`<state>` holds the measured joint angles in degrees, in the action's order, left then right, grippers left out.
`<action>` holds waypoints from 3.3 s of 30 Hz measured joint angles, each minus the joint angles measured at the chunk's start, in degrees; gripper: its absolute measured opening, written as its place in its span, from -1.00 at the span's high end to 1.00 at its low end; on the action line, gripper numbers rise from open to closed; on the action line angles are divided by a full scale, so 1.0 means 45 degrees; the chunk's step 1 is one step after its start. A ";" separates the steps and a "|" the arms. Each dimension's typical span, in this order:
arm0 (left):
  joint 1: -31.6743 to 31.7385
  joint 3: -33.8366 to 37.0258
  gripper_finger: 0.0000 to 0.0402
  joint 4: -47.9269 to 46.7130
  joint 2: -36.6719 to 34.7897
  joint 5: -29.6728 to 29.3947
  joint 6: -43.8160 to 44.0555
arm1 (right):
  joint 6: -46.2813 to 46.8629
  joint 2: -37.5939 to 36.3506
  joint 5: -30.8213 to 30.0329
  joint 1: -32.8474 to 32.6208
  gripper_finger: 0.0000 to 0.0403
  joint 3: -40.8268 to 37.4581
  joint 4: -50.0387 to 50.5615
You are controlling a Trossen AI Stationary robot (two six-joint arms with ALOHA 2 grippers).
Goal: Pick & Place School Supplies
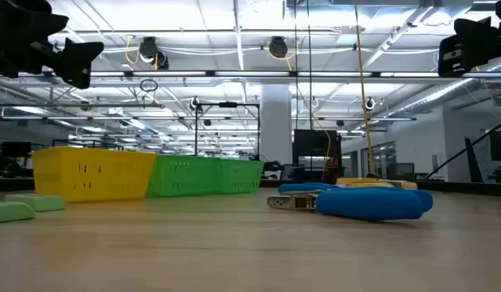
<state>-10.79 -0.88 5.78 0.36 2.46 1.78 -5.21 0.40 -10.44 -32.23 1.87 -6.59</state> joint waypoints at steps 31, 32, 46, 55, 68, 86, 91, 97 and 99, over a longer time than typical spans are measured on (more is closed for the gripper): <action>-0.0004 0.0003 -0.34 -0.0001 0.0000 0.0000 -0.0003 | 0.2527 0.0001 -0.0119 -0.0019 0.21 -0.0001 -0.1464; -0.0001 0.0000 -0.34 -0.0005 0.0000 0.0000 0.0000 | 0.2956 0.0001 -0.0273 -0.0023 0.21 -0.0001 -0.1574; -0.0005 0.0004 -0.34 -0.0004 0.0000 0.0000 0.0000 | 0.2003 0.0025 -0.2710 -0.0023 0.21 -0.0001 -0.2361; -0.0005 0.0004 -0.34 -0.0005 0.0000 0.0000 0.0000 | -0.0067 0.1081 -1.2795 0.0597 0.21 0.0235 -0.2293; -0.0003 0.0004 -0.34 0.0000 0.0000 0.0000 0.0000 | 0.1229 0.3672 -1.2938 0.2345 0.20 0.2187 -0.1022; 0.0000 0.0004 -0.34 0.0000 0.0000 0.0000 0.0000 | 0.4787 1.0809 -0.5068 0.7589 -0.33 0.6298 0.2986; -0.0001 0.0004 -0.34 0.0000 0.0000 0.0000 0.0000 | 0.3831 1.2293 -0.3253 1.0101 -0.39 0.8563 0.6996; -0.0005 0.0004 -0.34 0.0000 0.0000 0.0000 0.0000 | 0.2851 1.3551 -0.0356 1.3216 -0.35 0.8584 0.7950; -0.0002 0.0004 -0.34 0.0000 0.0000 0.0000 0.0000 | 0.2577 1.4008 -0.0250 1.3909 -0.34 0.8402 0.7956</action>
<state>-10.80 -0.86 5.78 0.36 2.46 1.78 6.38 63.44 -11.56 30.36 39.68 29.22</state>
